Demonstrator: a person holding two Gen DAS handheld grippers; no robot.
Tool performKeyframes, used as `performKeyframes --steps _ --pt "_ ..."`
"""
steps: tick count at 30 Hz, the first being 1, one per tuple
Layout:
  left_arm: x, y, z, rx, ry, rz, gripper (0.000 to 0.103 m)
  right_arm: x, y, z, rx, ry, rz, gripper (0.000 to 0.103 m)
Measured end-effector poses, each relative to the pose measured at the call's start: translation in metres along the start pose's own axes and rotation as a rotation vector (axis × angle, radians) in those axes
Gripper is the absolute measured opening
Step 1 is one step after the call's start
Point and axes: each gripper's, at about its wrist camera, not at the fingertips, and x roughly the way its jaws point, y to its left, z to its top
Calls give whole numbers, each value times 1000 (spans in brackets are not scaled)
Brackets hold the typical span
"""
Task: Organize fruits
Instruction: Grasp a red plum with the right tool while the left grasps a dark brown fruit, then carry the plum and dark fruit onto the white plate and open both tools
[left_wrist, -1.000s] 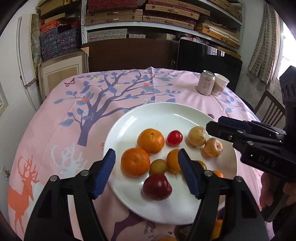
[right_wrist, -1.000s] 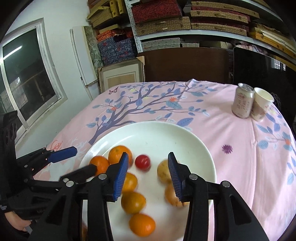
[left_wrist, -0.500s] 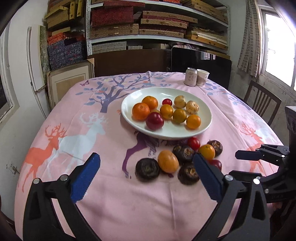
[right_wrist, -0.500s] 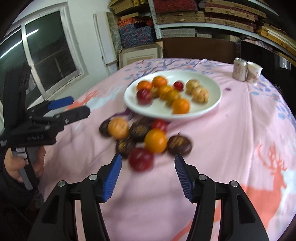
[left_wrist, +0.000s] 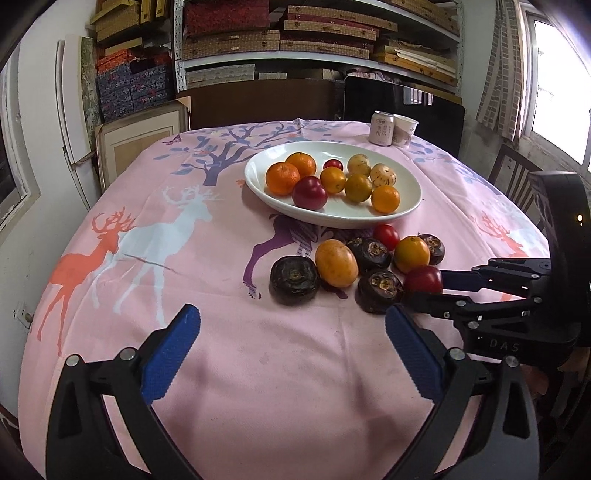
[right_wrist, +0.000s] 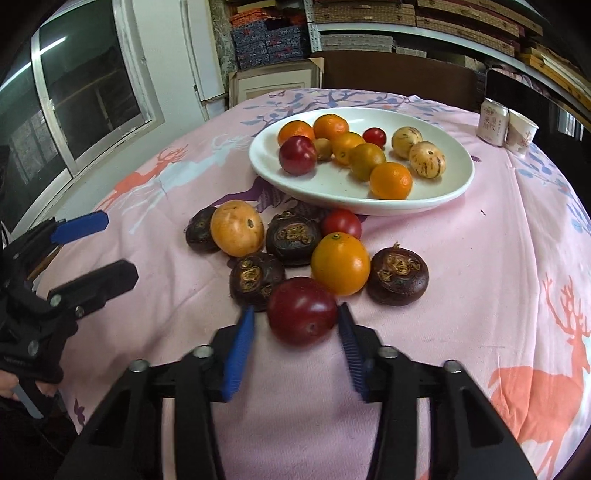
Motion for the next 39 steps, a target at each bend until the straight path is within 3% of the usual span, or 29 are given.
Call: performKeyframes --steps 7,12,14,16,22,29,39 --pt "19 -30 5 80 46 -9 98 -27 -18 -14 59 -81 -7 38" --pt "40 -60 10 148 80 41 97 -48 -43 -31 107 -140 -18 38" --pt "50 -69 14 156 102 53 90 -51 -52 -36 130 -144 -13 38" --pt "64 -75 17 158 150 52 69 -51 -59 -38 150 -147 6 39" --pt "78 -82 23 159 191 26 41 -54 -61 -40 140 -168 44 39" --pt "53 -75 19 137 128 -22 41 -57 -63 -41 149 -181 62 39" --pt "4 -53 13 97 32 -44 41 -60 -58 -42 140 -185 24 39"
